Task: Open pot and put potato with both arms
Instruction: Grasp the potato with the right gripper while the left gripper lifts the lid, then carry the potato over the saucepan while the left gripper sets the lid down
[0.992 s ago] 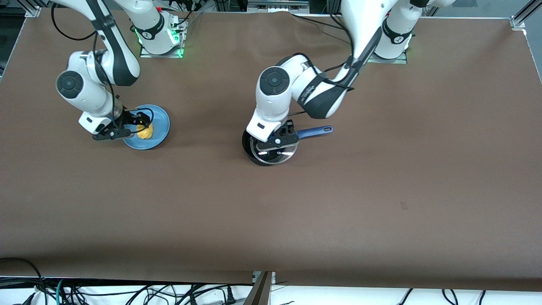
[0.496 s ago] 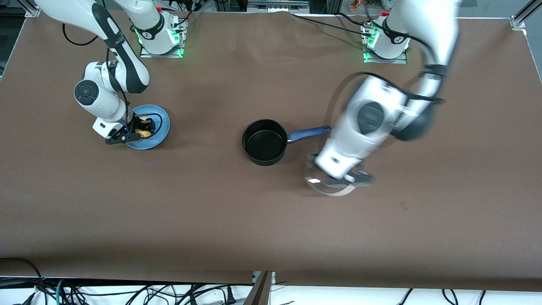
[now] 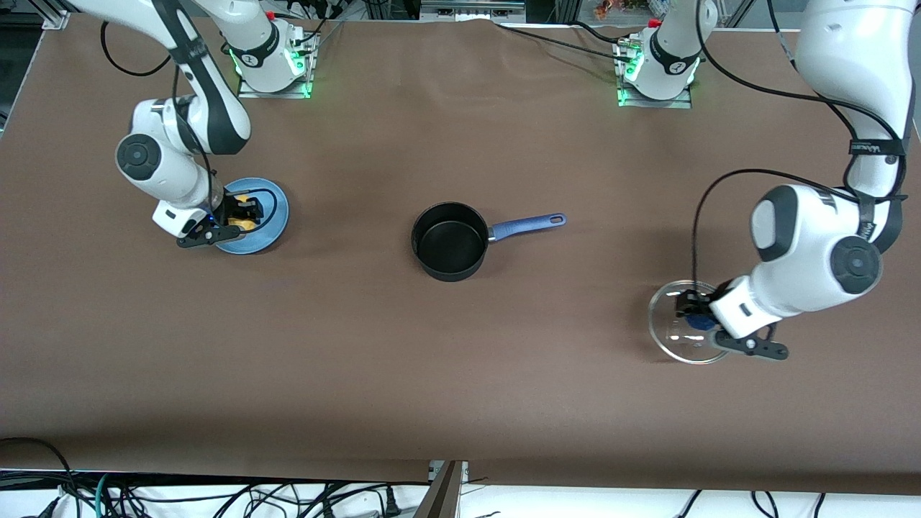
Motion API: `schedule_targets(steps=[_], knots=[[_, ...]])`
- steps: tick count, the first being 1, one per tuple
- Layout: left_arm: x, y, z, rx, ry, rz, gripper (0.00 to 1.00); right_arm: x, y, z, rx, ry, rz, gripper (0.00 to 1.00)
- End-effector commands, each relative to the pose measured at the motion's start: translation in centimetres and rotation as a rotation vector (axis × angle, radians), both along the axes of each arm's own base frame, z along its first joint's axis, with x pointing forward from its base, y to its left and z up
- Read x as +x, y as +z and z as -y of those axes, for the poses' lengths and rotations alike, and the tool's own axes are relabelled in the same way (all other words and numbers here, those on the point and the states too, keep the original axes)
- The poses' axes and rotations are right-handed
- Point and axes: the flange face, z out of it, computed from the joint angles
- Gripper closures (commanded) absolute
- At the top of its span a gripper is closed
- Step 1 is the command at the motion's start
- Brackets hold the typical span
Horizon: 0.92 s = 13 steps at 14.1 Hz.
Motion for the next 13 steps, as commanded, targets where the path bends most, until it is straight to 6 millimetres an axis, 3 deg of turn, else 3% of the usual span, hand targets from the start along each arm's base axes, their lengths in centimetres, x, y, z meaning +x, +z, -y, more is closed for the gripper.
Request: schedule_targets(steps=[1, 4, 6, 7, 9, 10, 12, 13], knots=[[-2.3, -3.1, -2.4, -0.048, -0.043, 0.041, 0.41, 3.1, 6.7, -3.0, -0.025, -0.04, -0.066, 0.8], [-3.4, -6.8, -4.9, -0.072, -0.023, 0.036, 0.4, 6.1, 12.3, -8.3, -0.021, -0.112, -0.11, 0.8], [-3.8, -8.6, -5.1, -0.103, -0.006, 0.014, 0.39, 6.7, 14.3, -13.8, 0.012, -0.18, -0.1, 0.8], [-4.0, -9.2, -5.3, -0.111, 0.009, 0.005, 0.35, 6.6, 14.2, -17.0, 0.027, -0.239, -0.107, 0.8], [-3.9, -8.9, -5.4, -0.115, 0.021, 0.003, 0.06, 6.8, 13.4, -24.2, 0.032, -0.361, -0.104, 0.8], [-3.7, -8.0, -5.5, -0.117, 0.03, 0.009, 0.0, 6.8, 12.4, -28.0, 0.03, -0.401, -0.104, 0.8], [-3.1, -4.9, -6.0, -0.124, 0.026, 0.014, 0.0, 7.7, 10.5, -34.5, 0.057, -0.423, -0.088, 0.8], [-2.8, -3.0, -5.9, -0.131, 0.015, 0.008, 0.0, 7.8, 9.1, -36.6, 0.067, -0.425, -0.08, 0.8]])
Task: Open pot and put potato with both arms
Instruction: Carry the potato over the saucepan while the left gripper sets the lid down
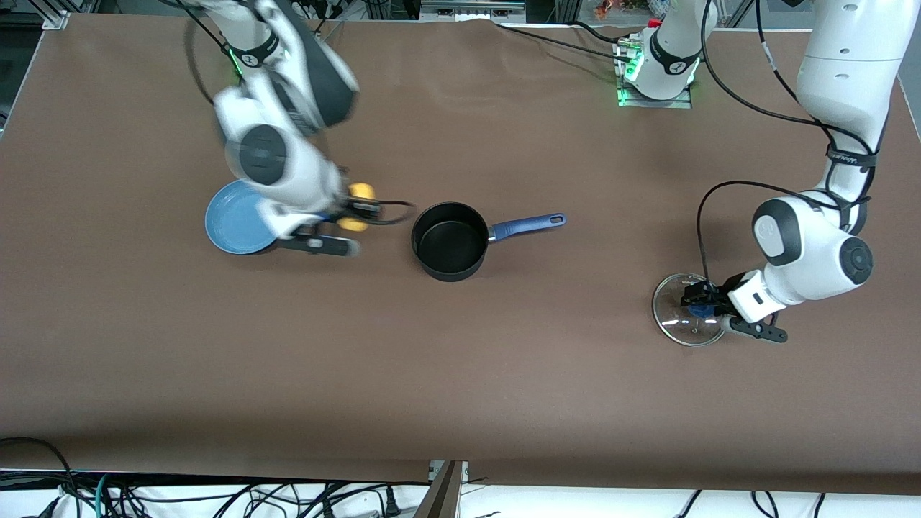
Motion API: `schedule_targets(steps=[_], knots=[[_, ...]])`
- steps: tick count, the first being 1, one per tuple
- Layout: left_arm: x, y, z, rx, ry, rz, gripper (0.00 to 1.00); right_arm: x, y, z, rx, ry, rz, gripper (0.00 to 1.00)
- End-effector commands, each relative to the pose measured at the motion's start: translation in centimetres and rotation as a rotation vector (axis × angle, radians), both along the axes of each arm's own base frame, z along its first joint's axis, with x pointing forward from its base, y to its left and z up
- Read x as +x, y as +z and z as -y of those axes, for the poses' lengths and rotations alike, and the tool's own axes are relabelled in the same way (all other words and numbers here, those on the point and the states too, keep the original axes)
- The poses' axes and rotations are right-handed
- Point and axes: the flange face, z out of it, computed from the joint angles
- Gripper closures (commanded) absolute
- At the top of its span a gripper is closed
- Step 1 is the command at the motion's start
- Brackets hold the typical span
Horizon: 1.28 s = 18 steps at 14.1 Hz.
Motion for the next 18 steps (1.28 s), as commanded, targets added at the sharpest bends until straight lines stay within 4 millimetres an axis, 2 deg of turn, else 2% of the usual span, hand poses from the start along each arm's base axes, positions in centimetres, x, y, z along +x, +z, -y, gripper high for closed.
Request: schedule_targets(steps=[1, 3, 5, 9, 12, 14, 15, 16, 17, 18], knots=[[0.8, 6.5, -0.1, -0.042, -0.017, -0.011, 0.0, 1.6, -4.1, -6.2, 0.027, -0.03, 0.013, 0.8], [1.4, 10.9, -0.8, -0.06, 0.001, -0.066, 0.0, 0.8, -7.4, -8.7, 0.034, -0.029, 0.048, 0.8], [1.7, 16.3, -0.5, 0.02, 0.039, -0.113, 0.0, 0.1, -10.2, -10.6, 0.04, -0.043, 0.074, 0.8], [-0.7, 25.6, 0.6, 0.094, 0.192, -0.217, 0.0, -1.6, -14.4, -12.3, -0.007, 0.005, 0.087, 0.8], [-2.8, 30.9, 2.1, 0.199, 0.188, -0.238, 0.0, -2.2, -17.0, -13.0, -0.014, 0.004, 0.099, 0.79], [-4.1, 33.0, 2.8, 0.229, 0.18, -0.234, 0.0, -2.4, -17.3, -13.1, -0.022, 0.011, 0.101, 0.78], [-4.3, 33.4, 2.7, 0.24, 0.18, -0.23, 0.0, -2.6, -17.6, -13.0, -0.028, 0.014, 0.097, 0.68], [-4.3, 33.5, 2.7, 0.254, 0.178, -0.228, 0.0, -2.6, -17.7, -12.8, -0.03, 0.011, 0.093, 0.29], [-4.4, 33.5, 2.4, 0.251, 0.181, -0.228, 0.0, -2.4, -17.5, -12.6, -0.037, 0.007, 0.096, 0.0], [-4.3, 33.4, 2.3, 0.245, 0.183, -0.23, 0.0, -2.3, -17.0, -12.6, -0.034, 0.01, 0.1, 0.0]])
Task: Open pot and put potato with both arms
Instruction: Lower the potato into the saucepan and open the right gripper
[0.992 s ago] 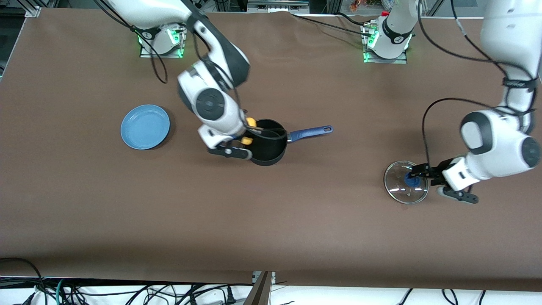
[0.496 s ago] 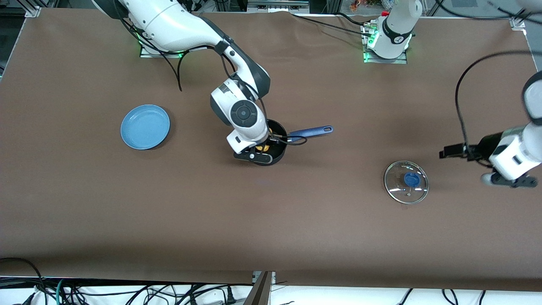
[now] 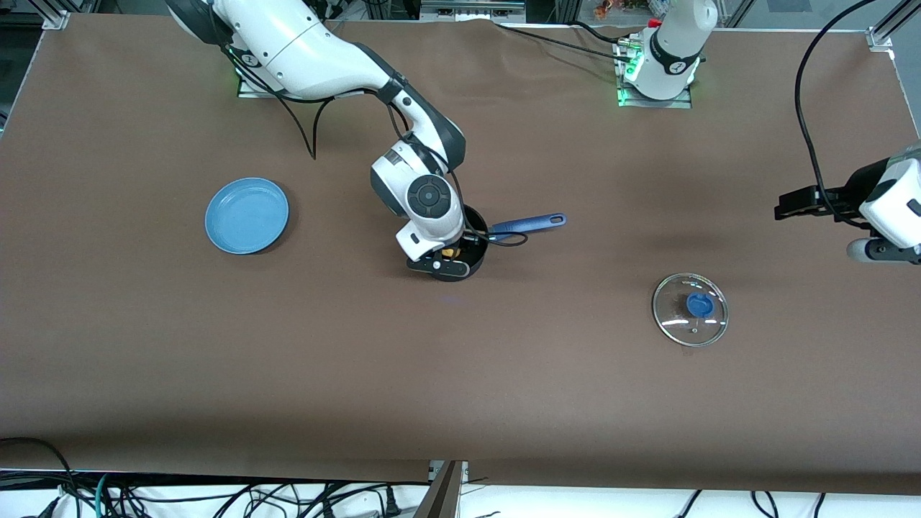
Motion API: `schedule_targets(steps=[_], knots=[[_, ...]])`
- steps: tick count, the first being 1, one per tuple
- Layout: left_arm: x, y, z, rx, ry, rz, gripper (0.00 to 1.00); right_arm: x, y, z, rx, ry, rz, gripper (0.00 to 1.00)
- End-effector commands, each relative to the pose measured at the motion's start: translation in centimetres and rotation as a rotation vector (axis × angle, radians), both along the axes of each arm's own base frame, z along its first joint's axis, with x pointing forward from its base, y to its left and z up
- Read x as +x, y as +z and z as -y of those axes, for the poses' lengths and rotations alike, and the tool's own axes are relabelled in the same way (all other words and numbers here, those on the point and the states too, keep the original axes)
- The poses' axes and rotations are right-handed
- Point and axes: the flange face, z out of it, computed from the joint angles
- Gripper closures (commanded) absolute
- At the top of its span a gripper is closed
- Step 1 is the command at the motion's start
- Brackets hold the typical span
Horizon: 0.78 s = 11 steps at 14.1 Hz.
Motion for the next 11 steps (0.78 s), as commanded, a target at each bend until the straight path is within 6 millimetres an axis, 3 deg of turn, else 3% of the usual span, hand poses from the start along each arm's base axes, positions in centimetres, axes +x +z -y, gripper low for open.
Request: schedule_targets(steps=[1, 3, 6, 9, 11], knots=[[-0.1, 0.1, -0.3, 0.022, 0.009, -0.005, 0.0, 0.3, 1.2, -0.3, -0.016, -0.005, 0.021, 0.0], [0.1, 1.1, -0.3, 0.021, 0.008, 0.022, 0.0, 0.7, 3.6, 0.1, -0.027, -0.002, 0.018, 0.0], [0.2, 1.6, 0.4, 0.01, 0.018, 0.03, 0.0, 2.2, 10.1, 2.4, -0.036, -0.022, 0.035, 0.0], [0.2, 1.6, 0.5, -0.007, 0.048, 0.03, 0.0, 5.0, 17.8, 7.3, -0.019, -0.08, 0.077, 0.0], [0.2, 1.6, 0.5, -0.003, 0.046, 0.03, 0.0, 6.3, 21.6, 11.5, -0.037, -0.048, 0.069, 0.0]])
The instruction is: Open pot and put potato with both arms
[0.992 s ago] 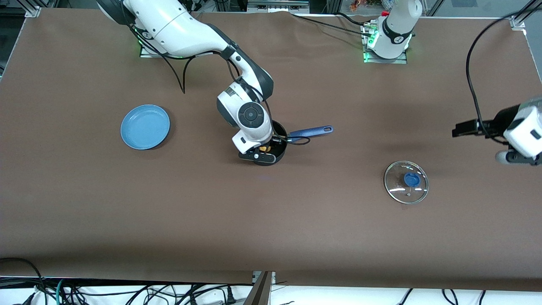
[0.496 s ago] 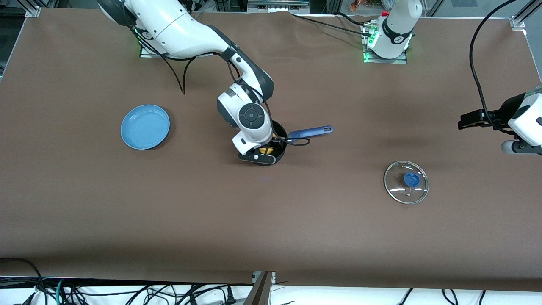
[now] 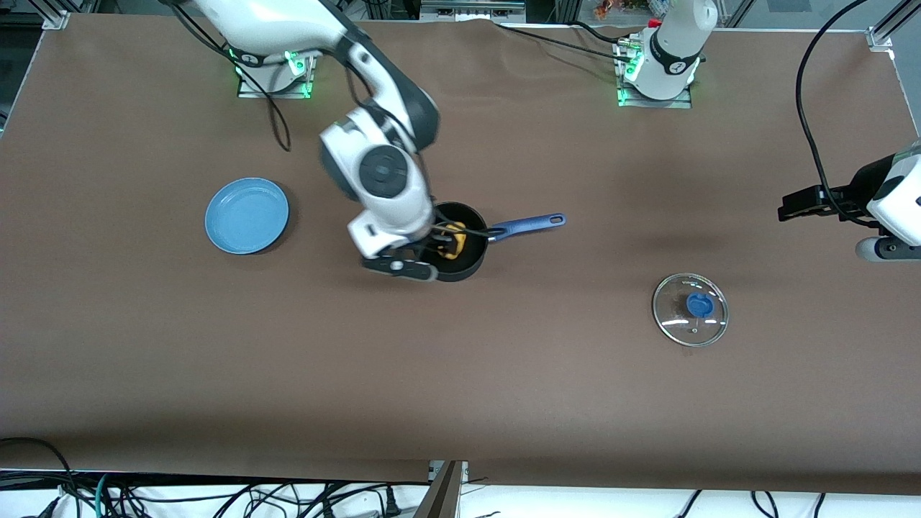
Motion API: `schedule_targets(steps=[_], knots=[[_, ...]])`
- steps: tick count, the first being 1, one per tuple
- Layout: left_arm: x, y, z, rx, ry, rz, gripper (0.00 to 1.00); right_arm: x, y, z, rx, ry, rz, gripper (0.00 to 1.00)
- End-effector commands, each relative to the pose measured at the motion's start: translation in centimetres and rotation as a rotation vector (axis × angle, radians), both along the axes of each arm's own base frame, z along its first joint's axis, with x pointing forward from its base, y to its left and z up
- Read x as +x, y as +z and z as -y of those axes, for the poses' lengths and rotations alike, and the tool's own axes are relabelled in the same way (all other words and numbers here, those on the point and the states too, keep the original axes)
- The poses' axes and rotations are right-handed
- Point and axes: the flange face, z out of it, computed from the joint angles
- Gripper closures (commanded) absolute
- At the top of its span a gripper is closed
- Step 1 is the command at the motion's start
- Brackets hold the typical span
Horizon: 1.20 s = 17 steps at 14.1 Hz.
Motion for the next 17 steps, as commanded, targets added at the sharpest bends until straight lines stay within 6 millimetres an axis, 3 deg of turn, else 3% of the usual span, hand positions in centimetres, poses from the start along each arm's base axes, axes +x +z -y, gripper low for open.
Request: schedule_targets(steps=[1, 3, 7, 8, 12, 13, 14, 17], knots=[[0.0, 0.7, 0.2, -0.004, 0.011, 0.01, 0.0, 1.1, 5.7, 6.4, -0.024, 0.05, -0.018, 0.0], [0.0, 0.5, 0.1, -0.007, 0.011, 0.007, 0.0, 1.4, 9.8, 11.0, -0.045, 0.11, -0.035, 0.0], [0.1, 0.4, 0.1, -0.004, 0.011, 0.007, 0.0, 1.5, 15.8, 22.7, -0.046, 0.21, -0.066, 0.0], [0.1, 0.4, 0.1, -0.004, 0.01, 0.007, 0.0, 1.1, 16.3, 25.7, -0.037, 0.234, -0.068, 0.0], [0.1, 0.4, 0.5, -0.005, 0.004, 0.007, 0.0, -2.8, 15.8, 34.3, -0.05, 0.3, -0.065, 0.0], [0.1, 0.4, 0.5, -0.005, 0.004, 0.007, 0.0, -3.4, 15.6, 37.8, -0.045, 0.261, -0.059, 0.0], [0.1, 0.4, 0.6, -0.005, 0.002, 0.007, 0.0, -3.5, 16.0, 39.9, -0.042, 0.263, -0.05, 0.0], [0.1, 0.4, 0.8, -0.003, -0.001, 0.007, 0.0, -3.7, 16.6, 43.5, -0.016, 0.214, -0.037, 0.0]])
